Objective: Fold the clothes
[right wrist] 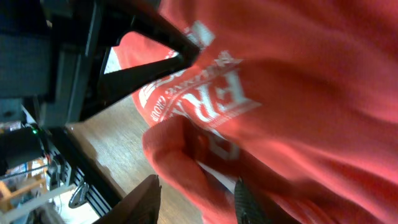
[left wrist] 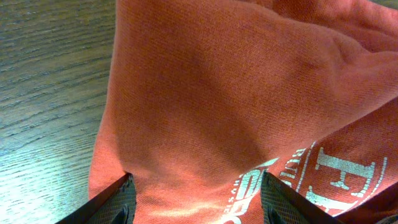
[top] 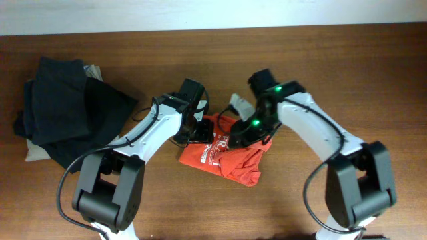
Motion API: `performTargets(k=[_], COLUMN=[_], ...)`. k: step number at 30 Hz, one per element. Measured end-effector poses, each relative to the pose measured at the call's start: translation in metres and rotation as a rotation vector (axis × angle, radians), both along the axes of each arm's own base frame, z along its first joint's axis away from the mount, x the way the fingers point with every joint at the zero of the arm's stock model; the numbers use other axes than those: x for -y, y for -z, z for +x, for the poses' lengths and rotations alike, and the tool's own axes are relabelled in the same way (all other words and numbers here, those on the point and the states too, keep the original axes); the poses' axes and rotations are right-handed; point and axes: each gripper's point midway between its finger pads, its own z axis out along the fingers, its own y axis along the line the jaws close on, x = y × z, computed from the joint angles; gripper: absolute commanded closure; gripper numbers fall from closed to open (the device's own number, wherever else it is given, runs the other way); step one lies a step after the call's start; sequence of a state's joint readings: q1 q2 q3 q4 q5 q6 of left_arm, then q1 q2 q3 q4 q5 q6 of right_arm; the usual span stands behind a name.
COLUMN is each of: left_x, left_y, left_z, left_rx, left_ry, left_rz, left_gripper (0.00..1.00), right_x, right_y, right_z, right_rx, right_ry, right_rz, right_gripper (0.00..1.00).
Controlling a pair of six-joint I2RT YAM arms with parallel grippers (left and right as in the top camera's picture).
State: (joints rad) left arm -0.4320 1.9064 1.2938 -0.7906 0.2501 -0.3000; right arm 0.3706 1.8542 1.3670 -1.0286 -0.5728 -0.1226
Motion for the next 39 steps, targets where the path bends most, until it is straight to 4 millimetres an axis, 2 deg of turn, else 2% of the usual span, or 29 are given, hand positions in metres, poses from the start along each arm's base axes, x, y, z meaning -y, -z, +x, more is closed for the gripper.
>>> performTargets(k=[1, 2, 4, 5, 6, 7, 8, 10, 13, 14, 15, 16, 18, 19, 20, 22, 23, 24, 25, 26, 27, 31, 32, 33, 34, 35, 38, 39], left_x=[0.000, 0.000, 0.000, 0.000, 0.000, 0.000, 0.000, 0.000, 0.000, 0.000, -0.002, -0.004, -0.011, -0.013, -0.014, -0.010, -0.005, -0.002, 0.002, 0.005, 0.006, 0.011, 0.013, 0.015, 0.021, 0.028, 0.038, 0.035], left_y=[0.000, 0.000, 0.000, 0.000, 0.000, 0.000, 0.000, 0.000, 0.000, 0.000, -0.005, -0.012, -0.025, -0.030, -0.032, -0.027, -0.018, -0.005, 0.005, 0.012, 0.015, 0.015, 0.016, 0.016, 0.016, 0.018, 0.031, 0.030], left_z=[0.000, 0.000, 0.000, 0.000, 0.000, 0.001, 0.000, 0.000, 0.000, 0.001, 0.008, 0.017, 0.049, 0.063, 0.067, 0.069, 0.067, 0.063, 0.061, 0.058, 0.056, 0.060, 0.061, 0.061, 0.062, 0.060, 0.046, 0.045], left_rx=[0.000, 0.000, 0.001, 0.001, 0.002, 0.002, 0.002, 0.002, 0.002, 0.002, 0.017, 0.039, 0.134, 0.183, 0.201, 0.211, 0.197, 0.172, 0.154, 0.137, 0.130, 0.150, 0.148, 0.143, 0.138, 0.121, 0.075, 0.065], left_ry=[0.000, 0.000, 0.000, 0.000, 0.000, 0.000, 0.000, 0.000, 0.000, 0.000, -0.011, -0.025, -0.059, -0.064, -0.059, -0.016, 0.037, 0.082, 0.119, 0.140, 0.160, 0.181, 0.183, 0.186, 0.196, 0.209, 0.262, 0.261], left_rz=[0.000, 0.000, 0.000, -0.001, -0.001, -0.001, -0.001, -0.001, -0.001, 0.000, -0.004, -0.013, -0.046, -0.057, -0.059, -0.064, -0.079, -0.092, -0.108, -0.119, -0.129, -0.149, -0.157, -0.170, -0.201, -0.238, -0.267, -0.264], left_gripper=[0.36, 0.36, 0.36, 0.36, 0.36, 0.36, 0.36, 0.36, 0.36, 0.31, 0.08, 0.03, 0.01, 0.01, 0.01, 0.01, 0.01, 0.06, 0.18, 0.13, 0.01, 0.01, 0.05, 0.19, 0.50, 0.98, 0.99, 0.99], right_x=[-0.008, -0.008, 0.009, 0.031, 0.059, 0.074, 0.099, 0.122, 0.128, 0.128, 0.131, 0.141, 0.158, 0.162, 0.162, 0.161, 0.156, 0.150, 0.143, 0.139, 0.136, 0.133, 0.133, 0.133, 0.133, 0.133, 0.132, 0.132], right_y=[0.015, 0.020, 0.036, 0.041, 0.044, 0.046, 0.049, 0.051, 0.052, 0.051, 0.046, 0.037, 0.028, 0.028, 0.028, 0.027, 0.026, 0.023, 0.021, 0.019, 0.018, 0.017, 0.017, 0.017, 0.017, 0.017, 0.017, 0.017], right_z=[-0.009, -0.013, -0.036, -0.052, -0.058, -0.055, -0.046, -0.036, -0.034, -0.033, -0.026, -0.018, -0.014, -0.013, -0.014, -0.014, -0.017, -0.020, -0.022, -0.022, -0.021, -0.021, -0.021, -0.021, -0.021, -0.020, -0.020, -0.020], right_rx=[-0.050, -0.075, -0.192, -0.261, -0.294, -0.296, -0.283, -0.274, -0.274, -0.280, -0.264, -0.239, -0.229, -0.232, -0.233, -0.236, -0.248, -0.260, -0.270, -0.271, -0.268, -0.270, -0.270, -0.270, -0.269, -0.267, -0.264, -0.263], right_ry=[-0.019, -0.021, -0.014, 0.000, 0.027, 0.056, 0.113, 0.179, 0.196, 0.206, 0.251, 0.310, 0.373, 0.383, 0.384, 0.377, 0.358, 0.339, 0.320, 0.312, 0.301, 0.297, 0.297, 0.298, 0.298, 0.298, 0.298, 0.299], right_rz=[-0.018, -0.028, -0.132, -0.247, -0.372, -0.433, -0.497, -0.541, -0.553, -0.539, -0.494, -0.461, -0.441, -0.439, -0.438, -0.432, -0.404, -0.367, -0.322, -0.294, -0.273, -0.253, -0.253, -0.252, -0.250, -0.249, -0.249, -0.249], right_gripper=[0.60, 0.64, 0.67, 0.67, 0.67, 0.67, 0.67, 0.69, 0.69, 0.68, 0.67, 0.67, 0.67, 0.67, 0.67, 0.67, 0.67, 0.66, 0.63, 0.64, 0.64, 0.64, 0.64, 0.64, 0.63, 0.63, 0.63, 0.63])
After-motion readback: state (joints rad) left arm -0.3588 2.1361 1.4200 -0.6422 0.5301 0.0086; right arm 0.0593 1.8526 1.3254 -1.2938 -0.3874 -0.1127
